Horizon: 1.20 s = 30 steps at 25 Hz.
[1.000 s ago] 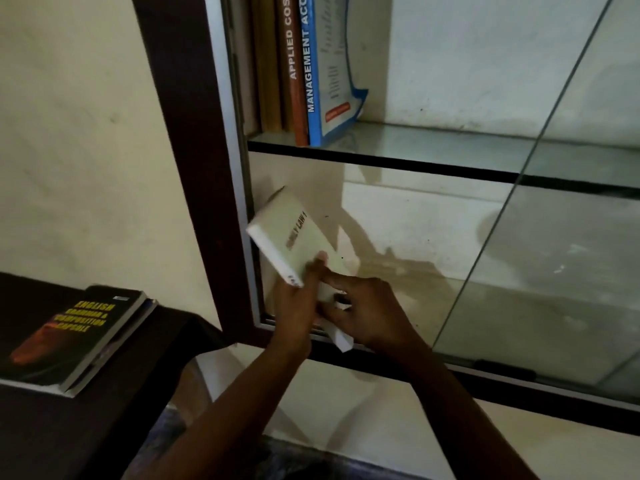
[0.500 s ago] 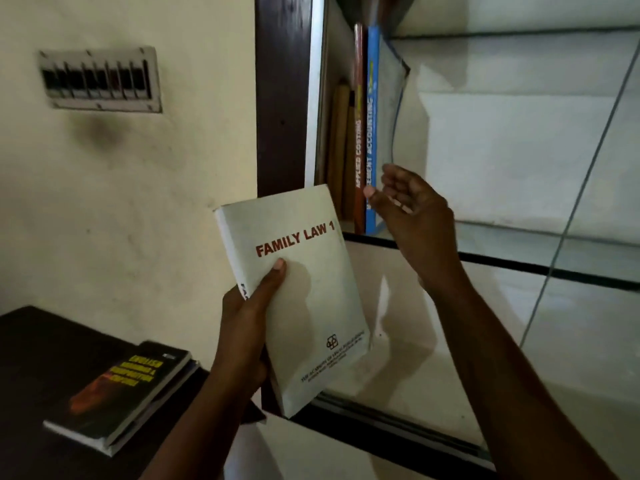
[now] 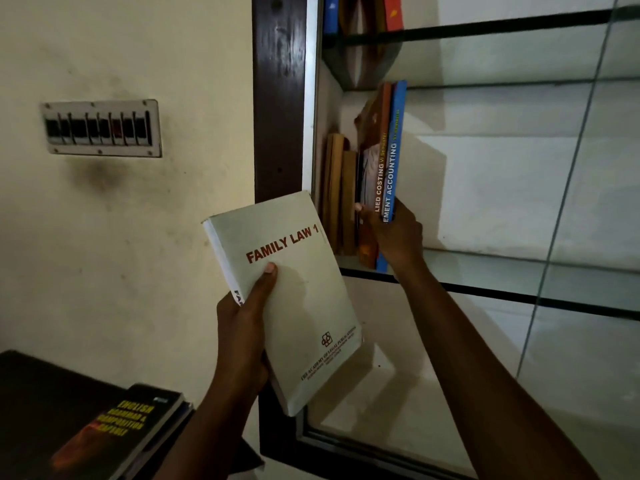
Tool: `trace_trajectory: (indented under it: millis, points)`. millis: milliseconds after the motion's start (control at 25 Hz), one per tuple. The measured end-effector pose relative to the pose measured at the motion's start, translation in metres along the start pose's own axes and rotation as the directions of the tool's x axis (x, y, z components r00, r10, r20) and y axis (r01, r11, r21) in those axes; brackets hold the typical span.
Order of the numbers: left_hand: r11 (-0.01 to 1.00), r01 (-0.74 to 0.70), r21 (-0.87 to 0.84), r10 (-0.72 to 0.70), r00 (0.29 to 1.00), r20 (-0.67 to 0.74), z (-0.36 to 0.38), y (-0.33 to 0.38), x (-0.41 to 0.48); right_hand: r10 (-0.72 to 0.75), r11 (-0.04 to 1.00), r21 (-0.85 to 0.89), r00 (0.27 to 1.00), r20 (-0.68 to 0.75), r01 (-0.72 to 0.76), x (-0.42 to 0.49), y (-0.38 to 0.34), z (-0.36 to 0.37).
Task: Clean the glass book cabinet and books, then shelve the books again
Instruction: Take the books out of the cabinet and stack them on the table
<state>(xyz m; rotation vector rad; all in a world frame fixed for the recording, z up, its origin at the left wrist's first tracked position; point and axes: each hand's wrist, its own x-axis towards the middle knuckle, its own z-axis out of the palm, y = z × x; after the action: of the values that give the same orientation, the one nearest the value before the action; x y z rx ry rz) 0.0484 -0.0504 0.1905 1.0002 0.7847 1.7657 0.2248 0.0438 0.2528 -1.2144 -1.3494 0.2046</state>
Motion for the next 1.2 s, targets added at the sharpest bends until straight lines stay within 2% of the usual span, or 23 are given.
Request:
trace_trajectory:
  millis: [200, 400, 520, 640, 760, 880, 960, 1200]
  points:
    - [1.0, -0.013, 0.002, 0.013, 1.0, 0.027, 0.006, 0.006, 0.005, -0.002, 1.0, -0.012, 0.985, 0.173, 0.004, -0.014, -0.011, -0.038]
    - [1.0, -0.012, 0.012, 0.011, 0.999, 0.049, 0.003, 0.014, 0.009, -0.103, 0.994, -0.029, 0.995, 0.005, 0.103, -0.045, -0.035, -0.087]
    - [0.999, 0.017, 0.035, -0.019, 0.996, 0.083, -0.002, 0.023, 0.006, -0.136, 0.989, -0.066, 0.99, -0.045, 0.133, -0.071, -0.052, -0.105]
    - [0.997, 0.056, 0.05, -0.064, 0.985, 0.162, -0.016, 0.036, -0.004, -0.166, 0.978, -0.137, 0.985, -0.055, 0.157, -0.101, -0.077, -0.121]
    - [0.991, 0.114, 0.073, -0.129, 0.962, 0.242, -0.044, 0.051, -0.021, -0.141, 0.963, -0.227, 0.99, 0.029, 0.144, -0.141, -0.105, -0.124]
    - [0.978, 0.176, 0.109, -0.2, 0.938, 0.283, -0.089, 0.066, -0.039, -0.069, 0.945, -0.313, 0.993, 0.093, 0.095, -0.19, -0.12, -0.098]
    - [0.964, 0.215, 0.153, -0.249, 0.934, 0.256, -0.138, 0.071, -0.048, -0.017, 0.916, -0.393, 0.987, 0.157, 0.078, -0.225, -0.121, -0.065]
    - [0.889, 0.353, 0.291, -0.376, 0.926, 0.024, -0.314, 0.094, -0.081, 0.226, 0.884, -0.465, 0.921, 0.317, -0.057, -0.313, -0.11, 0.066]
